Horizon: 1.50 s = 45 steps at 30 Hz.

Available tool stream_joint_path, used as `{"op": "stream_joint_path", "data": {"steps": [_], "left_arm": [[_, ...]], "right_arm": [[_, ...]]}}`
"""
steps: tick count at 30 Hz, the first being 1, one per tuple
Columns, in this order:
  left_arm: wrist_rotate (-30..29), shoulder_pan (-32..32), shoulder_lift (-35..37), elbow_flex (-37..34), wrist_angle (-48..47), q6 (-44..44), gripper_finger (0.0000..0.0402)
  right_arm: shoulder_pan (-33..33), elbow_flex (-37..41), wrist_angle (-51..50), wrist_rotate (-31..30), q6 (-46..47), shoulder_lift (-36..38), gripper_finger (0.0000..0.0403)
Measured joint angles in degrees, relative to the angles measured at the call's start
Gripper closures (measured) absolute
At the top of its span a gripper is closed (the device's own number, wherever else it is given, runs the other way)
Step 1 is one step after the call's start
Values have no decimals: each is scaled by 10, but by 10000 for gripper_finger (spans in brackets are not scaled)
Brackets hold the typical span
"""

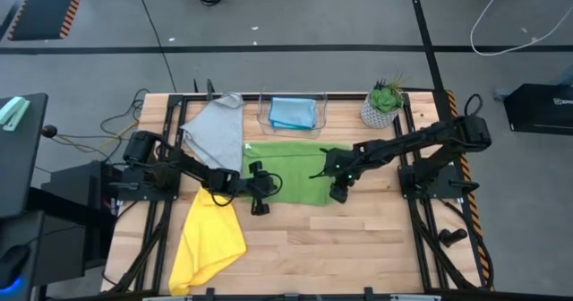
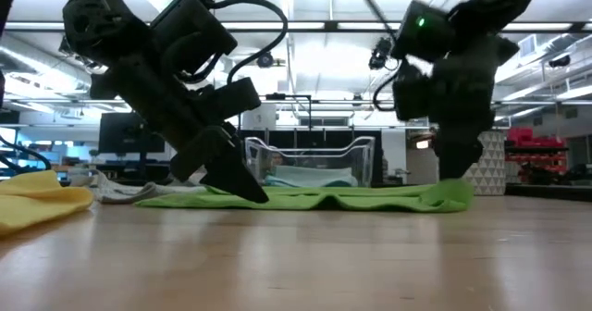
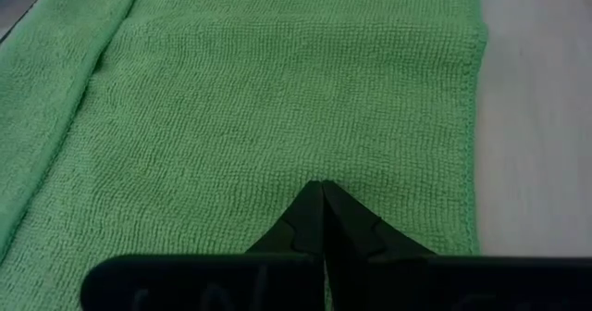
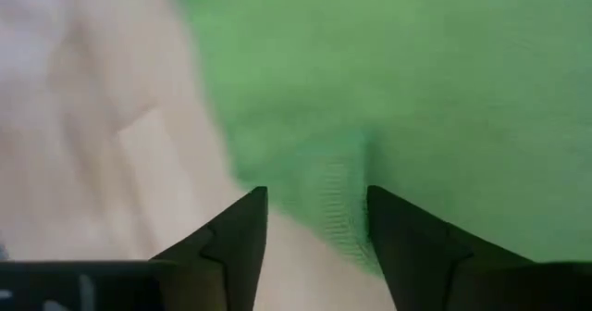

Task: Fold microfiber towels
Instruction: Fold the green microfiber towel

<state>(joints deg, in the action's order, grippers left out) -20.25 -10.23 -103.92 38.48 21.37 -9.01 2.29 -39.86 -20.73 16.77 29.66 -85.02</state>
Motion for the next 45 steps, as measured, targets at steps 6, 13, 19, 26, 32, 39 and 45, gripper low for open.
{"op": "stream_joint_path", "data": {"steps": [6,13,19,26,32,39,45], "left_arm": [[0,0,0,0,-1,-8,397],[1,0,0,0,-1,-8,394],[0,-7,2,-1,-1,-1,395],[5,-28,87,-2,-40,39,398],[-10,-25,228,-2,-184,52,386],[-37,52,269,-2,-362,52,378],[-36,93,227,-1,-364,157,277]], "right_arm": [[-48,0,-3,9,0,39,258],[-106,0,-20,-18,3,46,337],[-159,0,-78,-72,37,44,368],[-200,0,-84,-106,90,82,310],[-192,0,-94,-221,74,176,250],[-105,-1,-153,-351,6,210,221],[-47,-1,-141,-342,-44,196,207]]}}
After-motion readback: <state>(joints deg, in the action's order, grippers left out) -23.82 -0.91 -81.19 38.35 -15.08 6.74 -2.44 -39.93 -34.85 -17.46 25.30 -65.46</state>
